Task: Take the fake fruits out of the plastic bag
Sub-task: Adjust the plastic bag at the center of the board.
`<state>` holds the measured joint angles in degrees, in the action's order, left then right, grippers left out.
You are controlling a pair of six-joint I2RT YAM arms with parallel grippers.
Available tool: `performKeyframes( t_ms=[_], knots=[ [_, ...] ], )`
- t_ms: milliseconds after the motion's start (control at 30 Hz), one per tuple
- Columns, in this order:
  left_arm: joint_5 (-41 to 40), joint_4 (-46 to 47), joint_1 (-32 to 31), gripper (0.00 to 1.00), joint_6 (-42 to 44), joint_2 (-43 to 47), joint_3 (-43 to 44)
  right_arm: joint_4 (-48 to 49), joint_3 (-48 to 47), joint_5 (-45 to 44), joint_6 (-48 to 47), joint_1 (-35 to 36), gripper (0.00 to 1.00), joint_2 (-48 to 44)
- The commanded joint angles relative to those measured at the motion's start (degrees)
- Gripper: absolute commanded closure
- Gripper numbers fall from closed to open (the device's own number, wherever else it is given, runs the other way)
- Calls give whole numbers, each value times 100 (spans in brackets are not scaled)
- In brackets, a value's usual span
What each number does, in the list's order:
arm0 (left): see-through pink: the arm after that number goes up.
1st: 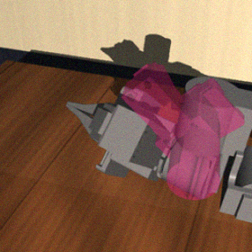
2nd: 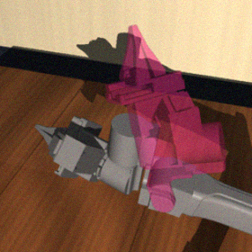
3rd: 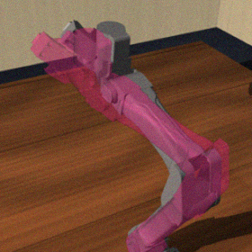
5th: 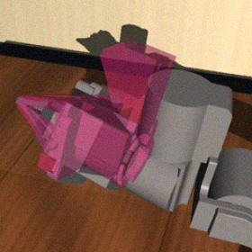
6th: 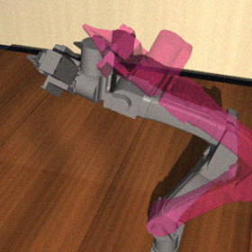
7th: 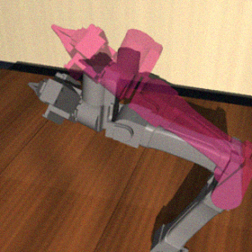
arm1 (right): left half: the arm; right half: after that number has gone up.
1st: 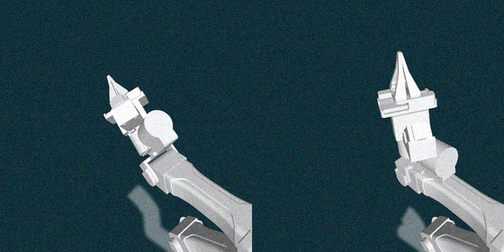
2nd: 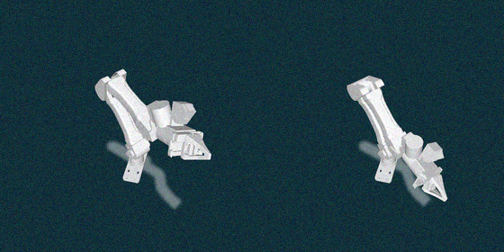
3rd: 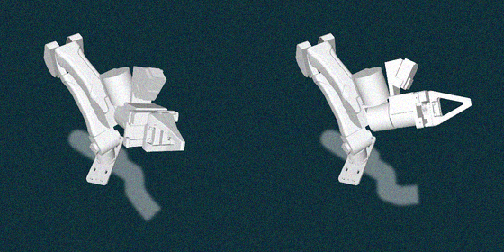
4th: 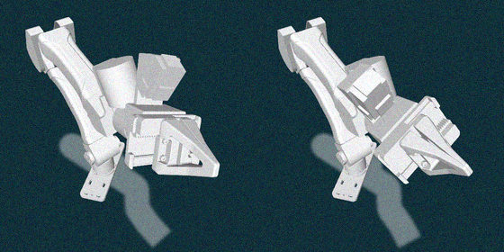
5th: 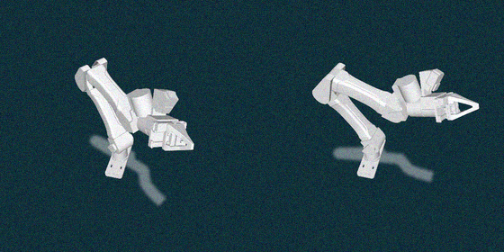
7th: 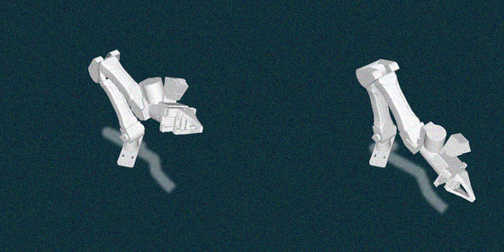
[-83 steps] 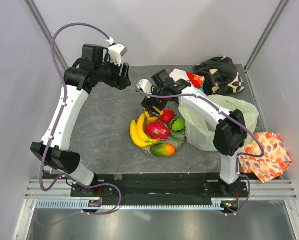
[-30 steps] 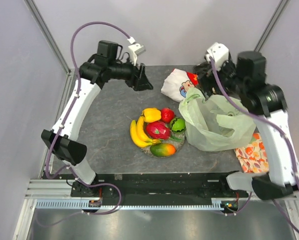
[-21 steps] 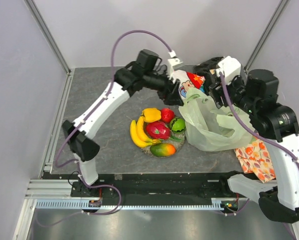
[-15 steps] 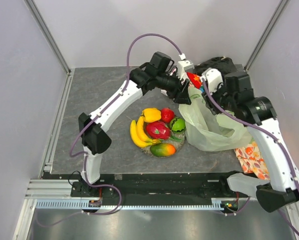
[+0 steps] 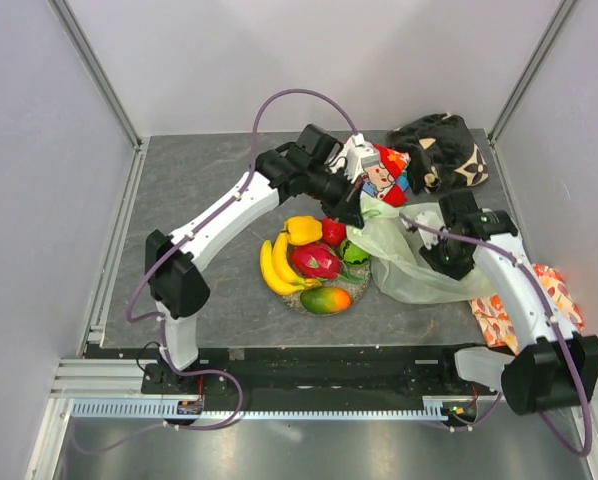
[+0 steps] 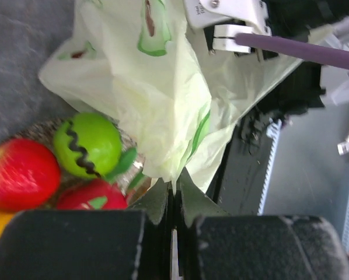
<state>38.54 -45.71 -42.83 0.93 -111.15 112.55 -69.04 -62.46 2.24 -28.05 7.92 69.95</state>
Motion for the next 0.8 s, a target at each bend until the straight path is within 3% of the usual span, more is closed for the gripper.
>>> performKeyframes(
  t_ms=[0, 267, 400, 500, 600, 633, 700, 767],
  knots=[
    [443, -516, -24, 98, 697, 919, -514, -848, 672, -399, -813, -19, 70, -1034],
    [795, -1737, -24, 98, 2024, 1720, -1323, -990, 1429, -462, -1466, -19, 58, -2597],
    [576, -1854, -24, 98, 2149, 1502, -1114, -578, 1465, -689, -1466, -28, 59, -2602],
    [549, -1739, -24, 98, 2017, 862, -280, 184, 1158, -970, -1457, -36, 64, -1935],
    [496, -1992, 37, 98, 1894, -304, 1326, 1116, 657, -1277, -1615, -159, 72, -1030],
    [522, -2064, 64, 98, 1850, -589, 2340, 1329, 377, -1322, -1694, -421, 74, -767],
    [461, -2056, 151, 98, 1596, -1081, 3269, 1742, -63, -1271, -1869, -773, 81, 138],
    [330, -1505, 205, 98, 1411, -1356, 3923, 1954, -984, -1121, -1879, -1721, 81, 1137]
  ],
)
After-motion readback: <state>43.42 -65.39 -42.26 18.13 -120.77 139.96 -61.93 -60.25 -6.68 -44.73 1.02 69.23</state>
